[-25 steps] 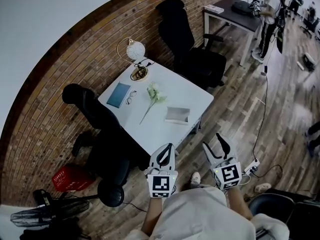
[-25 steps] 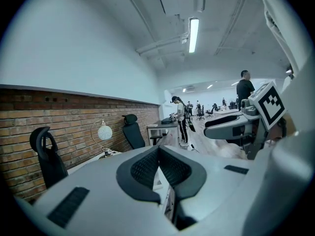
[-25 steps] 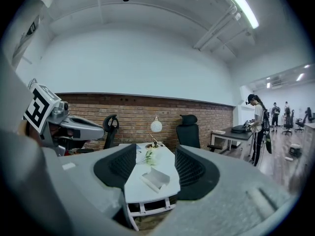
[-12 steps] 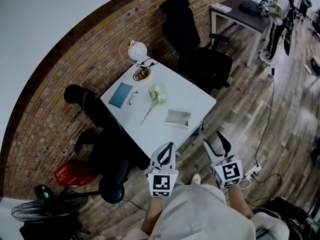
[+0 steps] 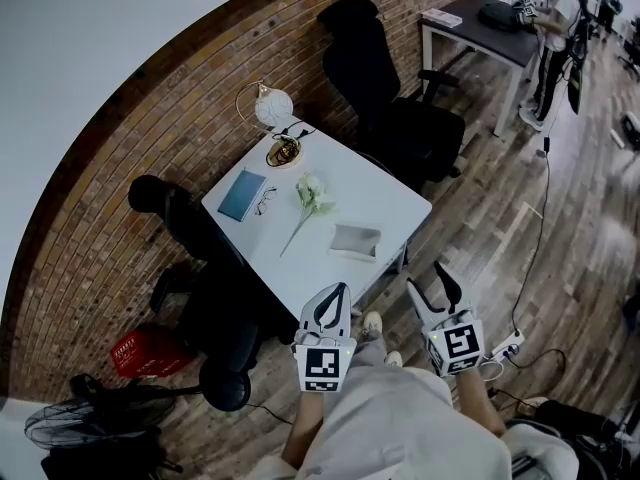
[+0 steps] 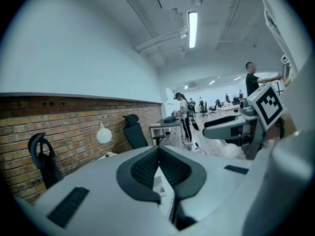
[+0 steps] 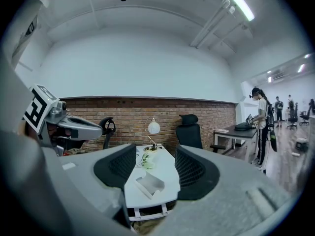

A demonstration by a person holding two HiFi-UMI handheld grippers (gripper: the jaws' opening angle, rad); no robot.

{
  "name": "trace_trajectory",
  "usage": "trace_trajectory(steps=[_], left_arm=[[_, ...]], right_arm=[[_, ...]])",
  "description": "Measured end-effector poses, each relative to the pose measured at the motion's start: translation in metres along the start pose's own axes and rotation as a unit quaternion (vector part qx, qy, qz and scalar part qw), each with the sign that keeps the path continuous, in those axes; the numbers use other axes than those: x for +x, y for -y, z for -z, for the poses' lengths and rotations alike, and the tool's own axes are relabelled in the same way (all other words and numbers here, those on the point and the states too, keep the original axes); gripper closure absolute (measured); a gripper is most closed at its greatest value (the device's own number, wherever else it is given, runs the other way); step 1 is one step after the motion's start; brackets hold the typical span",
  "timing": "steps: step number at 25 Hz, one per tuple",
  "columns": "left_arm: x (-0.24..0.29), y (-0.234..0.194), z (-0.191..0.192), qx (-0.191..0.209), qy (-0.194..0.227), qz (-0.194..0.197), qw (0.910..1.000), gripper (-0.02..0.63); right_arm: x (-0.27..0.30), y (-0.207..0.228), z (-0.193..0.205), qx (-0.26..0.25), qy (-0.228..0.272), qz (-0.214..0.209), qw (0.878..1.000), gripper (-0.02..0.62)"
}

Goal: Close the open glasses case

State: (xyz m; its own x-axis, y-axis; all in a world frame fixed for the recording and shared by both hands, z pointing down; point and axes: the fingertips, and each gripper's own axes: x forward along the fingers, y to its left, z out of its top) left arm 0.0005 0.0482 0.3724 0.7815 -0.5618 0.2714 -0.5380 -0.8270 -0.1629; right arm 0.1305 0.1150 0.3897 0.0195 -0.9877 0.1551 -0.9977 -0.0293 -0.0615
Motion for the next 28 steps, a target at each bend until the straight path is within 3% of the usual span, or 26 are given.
trace_trajectory(steps=[11,28], left_arm=[[0.03,-0.008,-0.005,0.0,0.012,0.014,0.9998,0.601],[0.104,-0.073,0.003,-0.016,0.002,0.025,0.9995,0.6]], right_arm=[[0.025,0.013,-0.006,-0.005,0.004,0.009,1.0,0.348],[0.121,0.032,-0.012,-0.008,-0.016,0.017,1.0,0.347]])
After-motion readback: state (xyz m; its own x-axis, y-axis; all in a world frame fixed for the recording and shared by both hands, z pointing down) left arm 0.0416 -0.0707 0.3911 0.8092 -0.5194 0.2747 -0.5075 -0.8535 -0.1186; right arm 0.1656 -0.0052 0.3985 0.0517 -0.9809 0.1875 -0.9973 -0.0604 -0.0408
